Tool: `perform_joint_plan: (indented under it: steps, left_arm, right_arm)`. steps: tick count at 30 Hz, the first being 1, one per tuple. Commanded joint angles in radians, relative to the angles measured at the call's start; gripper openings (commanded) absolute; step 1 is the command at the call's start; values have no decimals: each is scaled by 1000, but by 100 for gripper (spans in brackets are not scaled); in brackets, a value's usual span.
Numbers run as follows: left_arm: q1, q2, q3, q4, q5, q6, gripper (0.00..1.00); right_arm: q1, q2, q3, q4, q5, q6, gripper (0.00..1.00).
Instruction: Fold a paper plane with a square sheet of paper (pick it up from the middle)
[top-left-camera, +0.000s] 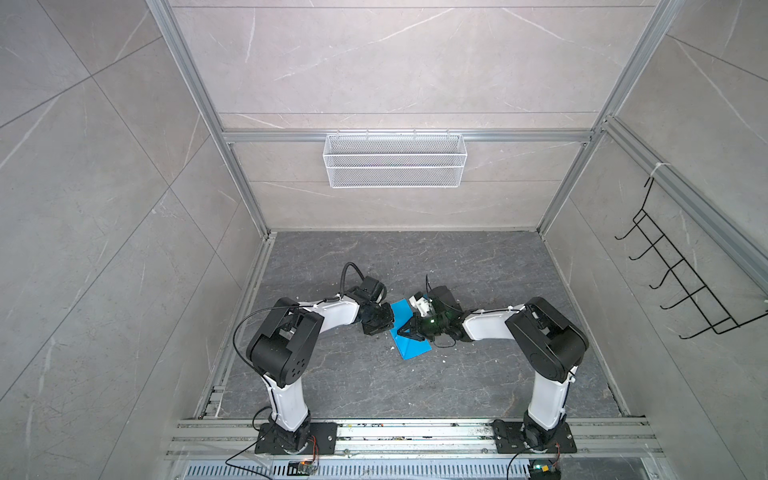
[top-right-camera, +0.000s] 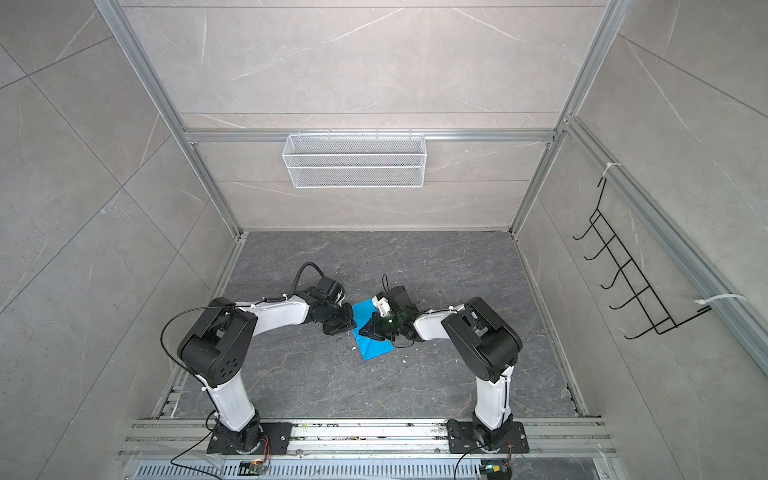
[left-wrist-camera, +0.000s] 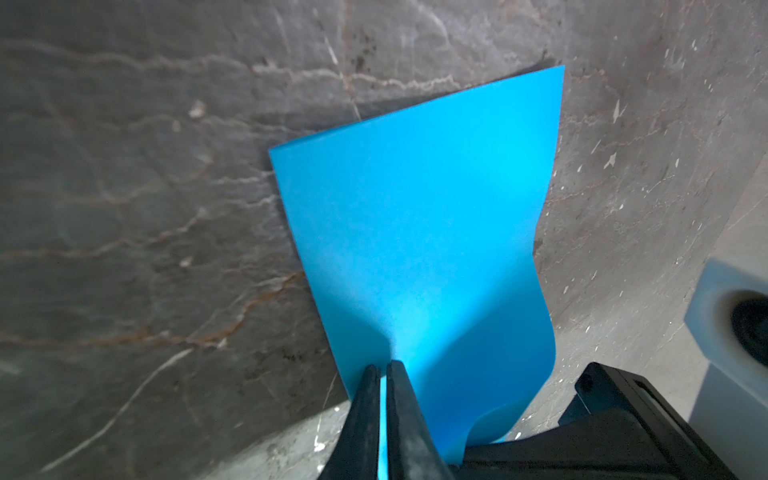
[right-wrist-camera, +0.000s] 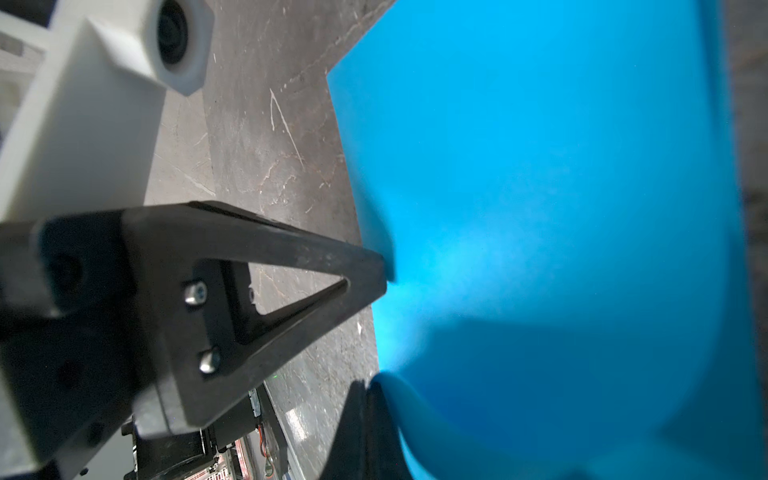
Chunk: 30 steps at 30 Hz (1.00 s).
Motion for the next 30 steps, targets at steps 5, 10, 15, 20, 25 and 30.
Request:
perform_joint_plan:
  steps: [5,10,15,20,25,30]
  left_arm:
    - [2,32,2,-38,-11,19,12]
    - [1,32,2,-38,-12,19,12]
    - [1,32,-1,-40,-11,19,12]
    - [1,32,-3,-40,-13,19,12]
    - [1,29,-4,-40,-12,19,11]
    - [1,27,-6,-42,-14,18,12]
  right_arm:
    - [6,39,4,27,-6,7,0]
    - [8,51,-2,37,-9,5,0]
    - [8,59,-6,43,-5,1,0]
    - [8,67,-5,43,7,-3,0]
    - [9,70,-5,41,12,-4,0]
    - [8,75,-4,32,18,-5,0]
